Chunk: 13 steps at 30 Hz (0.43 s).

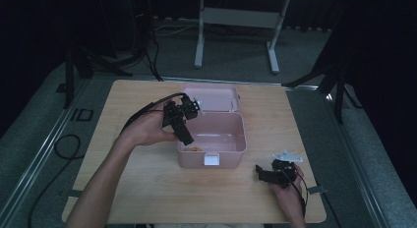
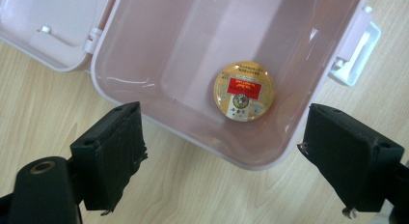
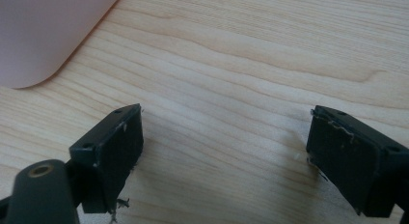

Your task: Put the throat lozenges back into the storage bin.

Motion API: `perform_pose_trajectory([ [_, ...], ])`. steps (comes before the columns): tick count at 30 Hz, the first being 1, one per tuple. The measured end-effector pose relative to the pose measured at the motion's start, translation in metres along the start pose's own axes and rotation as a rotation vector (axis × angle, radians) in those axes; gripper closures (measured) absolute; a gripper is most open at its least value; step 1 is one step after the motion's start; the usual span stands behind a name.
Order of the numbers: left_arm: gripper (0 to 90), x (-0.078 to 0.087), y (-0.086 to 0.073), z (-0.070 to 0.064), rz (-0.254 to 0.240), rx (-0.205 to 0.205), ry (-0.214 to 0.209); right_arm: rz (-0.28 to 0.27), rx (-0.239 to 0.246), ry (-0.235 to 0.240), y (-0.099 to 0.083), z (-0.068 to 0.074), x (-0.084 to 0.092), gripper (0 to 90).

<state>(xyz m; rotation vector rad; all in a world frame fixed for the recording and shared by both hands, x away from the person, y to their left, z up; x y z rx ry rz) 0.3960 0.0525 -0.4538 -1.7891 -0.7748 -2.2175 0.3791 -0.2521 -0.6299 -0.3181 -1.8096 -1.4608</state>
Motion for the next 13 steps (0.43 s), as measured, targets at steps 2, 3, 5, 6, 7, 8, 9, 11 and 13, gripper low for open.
perform_pose_trajectory([
  [2, 15.2, 0.001, -0.002, 0.001, -0.001, 0.006, 0.004, 0.000, 0.000, 0.000, 0.000, 0.000, 0.000, 12.7],
  [3, 15.4, 0.002, -0.003, 0.002, 0.001, 0.009, 0.007, 0.000, 0.001, 0.000, 0.000, 0.000, 0.000, 12.7],
  [5, 15.4, 0.004, -0.006, 0.004, -0.003, 0.017, 0.022, -0.001, 0.001, 0.001, 0.000, 0.000, 0.000, 12.7],
  [6, 15.4, 0.005, -0.009, 0.005, -0.004, 0.017, 0.024, -0.001, 0.001, 0.001, 0.000, 0.000, 0.000, 12.7],
  [7, 15.4, 0.007, -0.011, 0.006, -0.005, 0.022, 0.029, -0.001, 0.001, 0.001, 0.000, 0.000, 0.000, 12.7],
  [8, 15.4, 0.009, -0.013, 0.006, -0.007, 0.026, 0.033, -0.001, 0.001, 0.001, 0.000, 0.000, 0.000, 12.7],
  [9, 15.4, 0.010, -0.016, 0.007, -0.008, 0.029, 0.036, -0.001, 0.001, 0.001, 0.000, 0.000, 0.000, 12.7],
  [11, 15.5, 0.014, -0.023, 0.009, -0.005, 0.038, 0.059, 0.000, 0.000, 0.001, 0.000, 0.000, 0.000, 12.7],
  [13, 15.6, 0.019, -0.033, 0.009, 0.001, 0.034, 0.090, 0.000, -0.001, 0.002, 0.000, 0.000, 0.000, 12.7],
])
Point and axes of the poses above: each handheld gripper's, and its own axes: x roughly backward along the jaws, y roughly out of its top, z roughly to its left, the point moved 10 cm from there along -x, roughly forward along the jaws, and after that the axes turned 3 degrees about x, right-handed, at the moved point
